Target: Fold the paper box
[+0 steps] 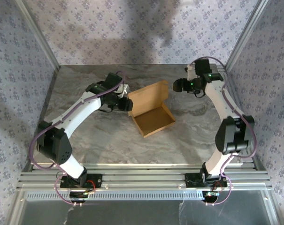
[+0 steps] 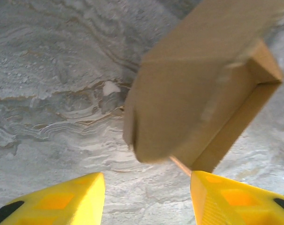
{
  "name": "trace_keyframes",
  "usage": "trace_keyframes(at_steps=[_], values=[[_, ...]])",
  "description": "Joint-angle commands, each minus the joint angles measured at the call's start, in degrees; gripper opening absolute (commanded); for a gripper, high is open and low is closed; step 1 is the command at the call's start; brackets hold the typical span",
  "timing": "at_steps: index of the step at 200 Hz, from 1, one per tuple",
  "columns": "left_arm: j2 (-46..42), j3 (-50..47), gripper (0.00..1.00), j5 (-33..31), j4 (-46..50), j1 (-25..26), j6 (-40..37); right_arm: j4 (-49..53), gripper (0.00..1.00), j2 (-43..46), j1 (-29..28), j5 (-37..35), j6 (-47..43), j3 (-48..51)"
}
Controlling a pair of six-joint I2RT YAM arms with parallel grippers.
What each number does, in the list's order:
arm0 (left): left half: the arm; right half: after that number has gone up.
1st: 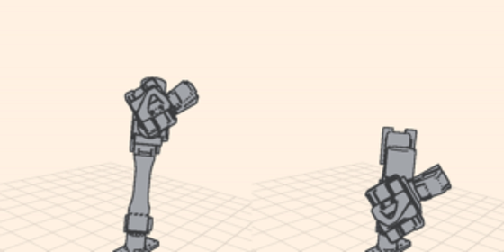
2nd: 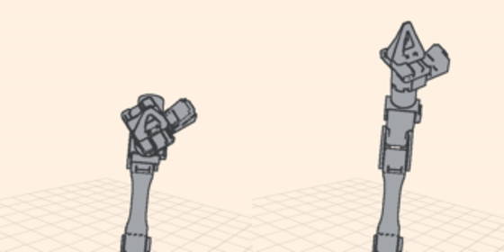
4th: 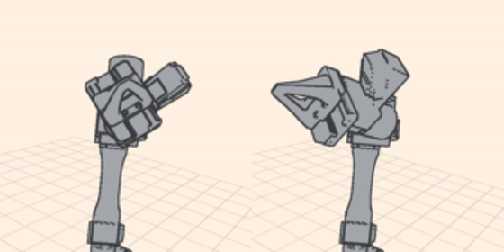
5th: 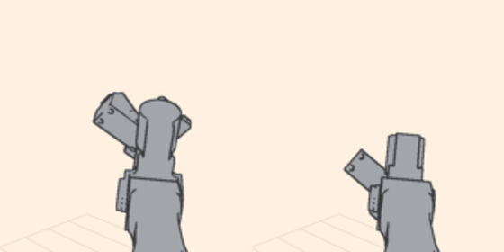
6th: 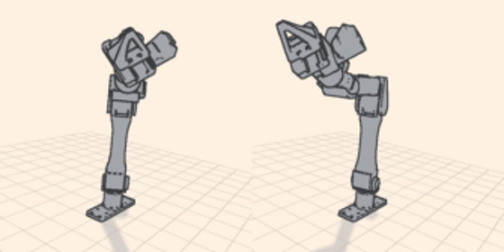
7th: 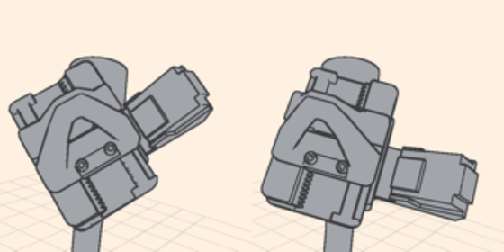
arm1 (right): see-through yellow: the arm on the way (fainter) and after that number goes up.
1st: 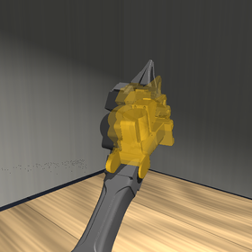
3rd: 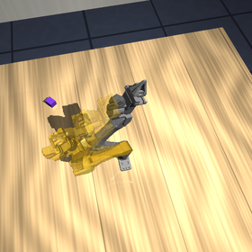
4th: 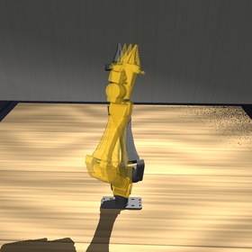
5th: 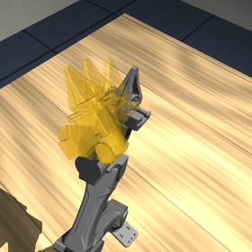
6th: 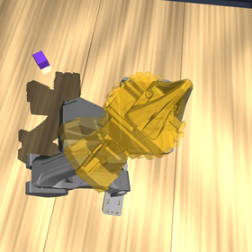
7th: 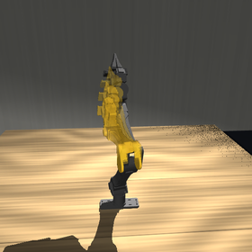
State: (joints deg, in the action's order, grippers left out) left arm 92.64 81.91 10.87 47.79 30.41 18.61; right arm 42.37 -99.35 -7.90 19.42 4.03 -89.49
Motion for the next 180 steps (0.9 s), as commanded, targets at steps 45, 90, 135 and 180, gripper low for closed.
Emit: trace_keyframes(at_steps=[45,90,135,180], values=[[2.63,2.05,0.48,-4.72,0.01,1.09,0.17,7.25,0.73,-13.00,-5.82,4.20,-14.70,-13.23],[5.11,3.31,0.33,-6.48,-0.77,1.37,2.25,4.27,0.65,-15.50,-6.93,3.92,-13.79,-13.88],[7.96,6.82,0.04,-10.01,0.02,1.03,3.10,0.09,0.51,-14.29,-7.04,4.46,-12.00,-10.18],[10.28,11.70,0.00,-10.88,3.32,-0.87,-0.73,-12.64,0.56,-5.71,-4.01,2.48,-6.13,1.41]])
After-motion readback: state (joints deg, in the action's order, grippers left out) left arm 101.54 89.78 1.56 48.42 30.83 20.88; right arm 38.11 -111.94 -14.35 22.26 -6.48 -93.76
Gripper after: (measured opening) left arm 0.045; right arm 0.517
